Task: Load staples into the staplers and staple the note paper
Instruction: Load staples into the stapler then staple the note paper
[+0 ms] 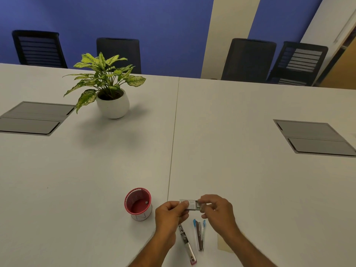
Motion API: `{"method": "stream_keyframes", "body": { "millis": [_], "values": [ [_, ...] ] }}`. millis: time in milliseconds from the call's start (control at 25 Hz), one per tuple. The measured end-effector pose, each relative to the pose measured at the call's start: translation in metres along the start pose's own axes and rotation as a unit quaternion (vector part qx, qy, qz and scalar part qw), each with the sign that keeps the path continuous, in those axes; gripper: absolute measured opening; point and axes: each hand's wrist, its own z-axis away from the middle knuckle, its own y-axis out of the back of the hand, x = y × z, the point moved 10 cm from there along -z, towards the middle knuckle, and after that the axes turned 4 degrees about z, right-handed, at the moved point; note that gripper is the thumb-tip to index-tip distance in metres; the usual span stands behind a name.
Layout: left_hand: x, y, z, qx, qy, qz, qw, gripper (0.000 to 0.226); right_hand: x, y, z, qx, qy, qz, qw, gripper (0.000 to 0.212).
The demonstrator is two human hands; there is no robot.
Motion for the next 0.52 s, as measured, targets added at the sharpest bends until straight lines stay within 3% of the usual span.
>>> {"method": "stream_keyframes", "body": {
  "millis": [240,520],
  "values": [
    [0.0,-0.001,0.003,-0.01,-0.012,-0.02,1.0,0.015,-0.011,0.003,-0.001,-0.016,0.045,0.134,0.99,0.015],
    [-0.003,-0.004,0.006,-0.021,-0.012,-0.026,0.999,0.014,-0.02,0.0,-0.005,-0.072,0.076,0.264,0.959,0.017]
  ]
}}
